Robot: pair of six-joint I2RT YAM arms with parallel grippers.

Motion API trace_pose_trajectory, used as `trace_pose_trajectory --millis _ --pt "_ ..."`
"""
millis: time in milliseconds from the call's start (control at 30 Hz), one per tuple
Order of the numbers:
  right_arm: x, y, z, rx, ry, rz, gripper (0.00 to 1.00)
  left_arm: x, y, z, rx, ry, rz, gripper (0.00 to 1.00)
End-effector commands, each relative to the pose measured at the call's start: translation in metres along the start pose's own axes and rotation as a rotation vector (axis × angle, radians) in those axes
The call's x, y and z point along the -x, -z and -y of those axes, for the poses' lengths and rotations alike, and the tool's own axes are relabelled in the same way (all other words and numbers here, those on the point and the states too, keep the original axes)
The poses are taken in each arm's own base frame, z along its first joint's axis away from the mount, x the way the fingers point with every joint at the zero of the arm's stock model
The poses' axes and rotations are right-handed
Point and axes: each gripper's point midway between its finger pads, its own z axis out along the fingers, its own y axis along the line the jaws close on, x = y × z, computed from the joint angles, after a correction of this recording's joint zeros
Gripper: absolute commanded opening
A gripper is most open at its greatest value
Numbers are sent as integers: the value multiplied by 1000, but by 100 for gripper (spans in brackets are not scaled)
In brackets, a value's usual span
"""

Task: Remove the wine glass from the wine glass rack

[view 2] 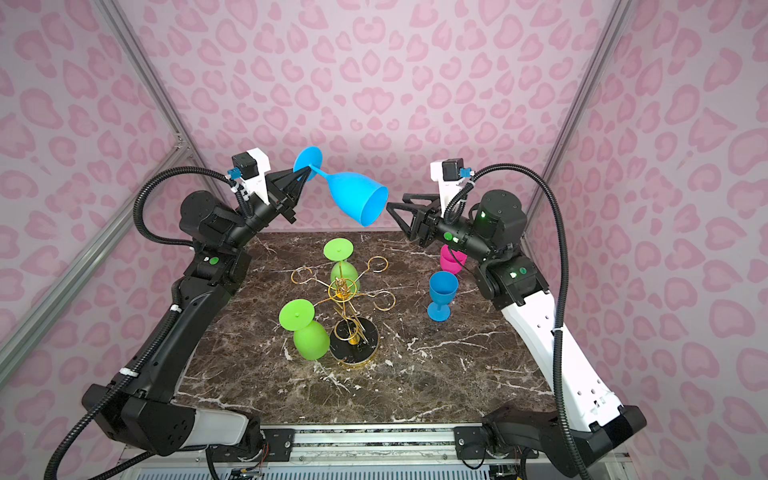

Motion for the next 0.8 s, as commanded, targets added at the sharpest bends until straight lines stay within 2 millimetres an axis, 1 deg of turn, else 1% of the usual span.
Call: trace_pose_trajectory --millis 0,200,367,433,500,600,667,767 --pt "7 -15 -3 11 22 21 56 15 2 2 -4 11 46 3" --pt "6 -39 3 16 12 12 44 15 3 1 -3 43 47 3" --pt "3 -50 5 23 9 5 25 14 4 2 -5 67 42 3" --pt "4 -52 6 21 7 7 16 12 3 1 -1 77 40 3" --pt "3 -53 7 18 3 7 9 10 3 0 4 84 37 3" --pt "5 -55 8 14 0 11 0 3 3 -5 27 89 28 10" --pt "7 -56 8 14 1 10 0 0 2 -8 45 97 22 13" --pt "12 -56 10 -9 12 4 0 -1 3 -11 61 101 19 24"
